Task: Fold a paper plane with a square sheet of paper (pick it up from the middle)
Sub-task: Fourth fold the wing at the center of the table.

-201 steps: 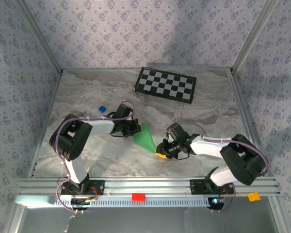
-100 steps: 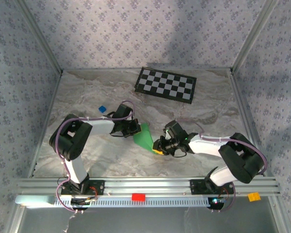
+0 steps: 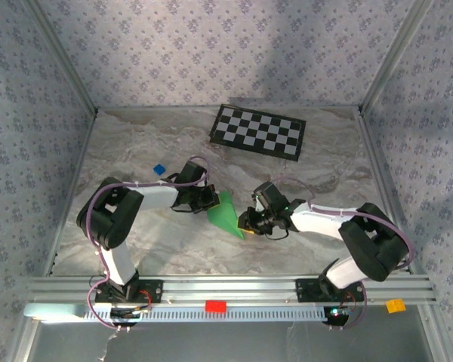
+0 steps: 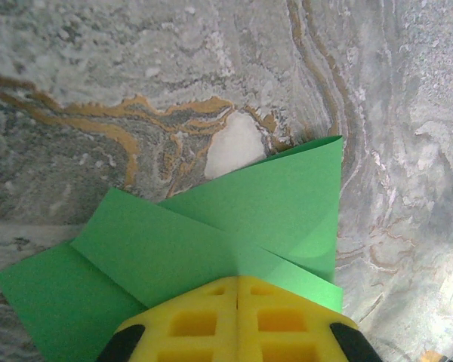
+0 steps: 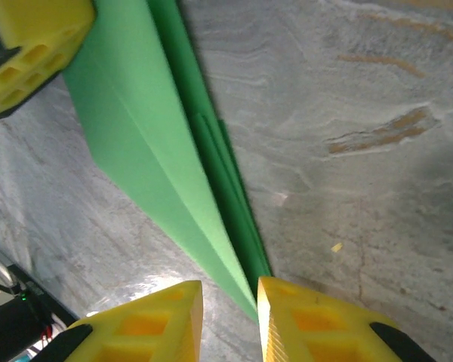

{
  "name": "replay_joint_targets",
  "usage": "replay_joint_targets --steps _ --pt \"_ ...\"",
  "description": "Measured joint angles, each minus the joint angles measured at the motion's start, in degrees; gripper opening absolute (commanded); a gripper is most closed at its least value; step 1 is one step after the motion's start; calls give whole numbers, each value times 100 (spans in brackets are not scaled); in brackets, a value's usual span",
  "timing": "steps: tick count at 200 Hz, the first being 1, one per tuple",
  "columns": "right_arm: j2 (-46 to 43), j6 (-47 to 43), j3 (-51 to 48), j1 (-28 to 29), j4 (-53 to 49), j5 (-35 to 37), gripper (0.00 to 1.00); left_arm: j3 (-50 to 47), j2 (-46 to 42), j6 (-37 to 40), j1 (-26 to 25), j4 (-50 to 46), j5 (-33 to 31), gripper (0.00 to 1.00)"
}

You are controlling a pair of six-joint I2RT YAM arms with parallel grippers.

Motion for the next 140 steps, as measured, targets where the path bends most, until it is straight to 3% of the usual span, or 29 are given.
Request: replay_joint_targets --steps 140 --pt "271 -407 103 129 31 -184 21 22 0 0 2 -63 -15 0"
